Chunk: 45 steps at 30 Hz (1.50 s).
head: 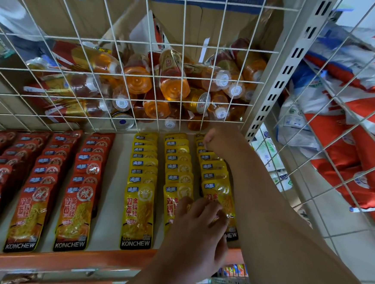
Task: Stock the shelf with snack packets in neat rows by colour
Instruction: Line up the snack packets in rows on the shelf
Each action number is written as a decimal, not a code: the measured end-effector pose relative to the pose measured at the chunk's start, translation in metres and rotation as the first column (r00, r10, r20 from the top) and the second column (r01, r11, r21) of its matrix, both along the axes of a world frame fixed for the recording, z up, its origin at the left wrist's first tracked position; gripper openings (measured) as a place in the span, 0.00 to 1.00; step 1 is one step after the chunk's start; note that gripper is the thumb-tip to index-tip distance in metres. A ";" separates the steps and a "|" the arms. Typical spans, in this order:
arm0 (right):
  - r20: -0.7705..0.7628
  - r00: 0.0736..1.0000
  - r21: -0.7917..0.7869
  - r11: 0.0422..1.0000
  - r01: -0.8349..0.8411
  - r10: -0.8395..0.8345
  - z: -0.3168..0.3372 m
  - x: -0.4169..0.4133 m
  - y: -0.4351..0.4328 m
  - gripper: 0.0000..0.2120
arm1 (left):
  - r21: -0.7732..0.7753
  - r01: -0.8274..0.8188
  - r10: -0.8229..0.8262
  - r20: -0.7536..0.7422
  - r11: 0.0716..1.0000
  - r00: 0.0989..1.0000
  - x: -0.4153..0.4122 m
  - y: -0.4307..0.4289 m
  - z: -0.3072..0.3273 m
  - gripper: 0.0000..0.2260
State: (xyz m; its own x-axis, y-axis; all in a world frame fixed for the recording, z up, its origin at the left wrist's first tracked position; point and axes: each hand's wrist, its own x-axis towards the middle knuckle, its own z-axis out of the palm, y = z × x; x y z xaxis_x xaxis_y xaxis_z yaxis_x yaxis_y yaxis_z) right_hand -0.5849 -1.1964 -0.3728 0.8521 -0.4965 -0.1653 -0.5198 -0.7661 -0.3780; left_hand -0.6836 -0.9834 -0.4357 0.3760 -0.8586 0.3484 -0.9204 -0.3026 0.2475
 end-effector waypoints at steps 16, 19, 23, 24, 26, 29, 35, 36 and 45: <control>-0.044 0.999 -0.022 0.999 0.025 -0.026 -0.006 -0.017 -0.003 0.07 | -0.008 0.004 -0.004 -0.005 1.000 1.000 -0.001 0.001 0.001 0.10; -0.088 0.996 -0.037 0.999 0.000 -0.003 -0.009 -0.015 -0.001 0.08 | -0.047 0.006 -0.005 0.009 0.999 1.000 -0.001 0.001 0.002 0.07; -0.077 0.997 -0.039 0.999 0.028 -0.031 -0.010 -0.017 0.002 0.07 | -0.072 0.005 -0.003 0.021 0.997 1.000 -0.001 0.000 0.002 0.06; -0.077 0.996 -0.044 0.999 0.031 -0.034 -0.010 -0.017 0.003 0.07 | -0.078 0.006 -0.005 0.020 0.997 1.000 -0.002 0.000 0.002 0.06; -0.064 0.997 -0.045 0.998 0.036 -0.039 -0.010 -0.016 0.002 0.08 | -0.088 0.007 -0.005 0.019 0.996 1.000 -0.002 0.000 0.002 0.05; -0.124 0.992 -0.025 0.999 0.022 -0.025 -0.011 -0.012 0.002 0.07 | -0.088 0.003 -0.001 0.018 0.996 1.000 -0.001 0.000 0.001 0.05; -0.117 0.993 -0.009 1.000 0.022 -0.023 -0.012 -0.012 -0.001 0.08 | -0.064 0.002 0.000 0.019 0.998 1.000 -0.001 0.000 0.002 0.06; -0.121 0.992 -0.005 1.000 0.022 -0.023 -0.011 -0.012 -0.001 0.08 | -0.060 0.003 -0.001 0.022 0.998 1.000 -0.001 0.001 0.002 0.06; -0.032 0.998 -0.043 0.998 0.044 -0.045 -0.007 -0.019 0.001 0.07 | -0.037 0.021 -0.021 0.012 0.999 1.000 0.000 0.001 0.006 0.05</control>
State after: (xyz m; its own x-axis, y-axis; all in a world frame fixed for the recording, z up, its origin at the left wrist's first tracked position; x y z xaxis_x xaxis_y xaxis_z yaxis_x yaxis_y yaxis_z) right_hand -0.6043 -1.1949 -0.3796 0.8233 -0.5412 -0.1713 -0.5656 -0.7567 -0.3279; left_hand -0.6839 -0.9820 -0.4302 0.3536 -0.8526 0.3847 -0.9294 -0.2736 0.2478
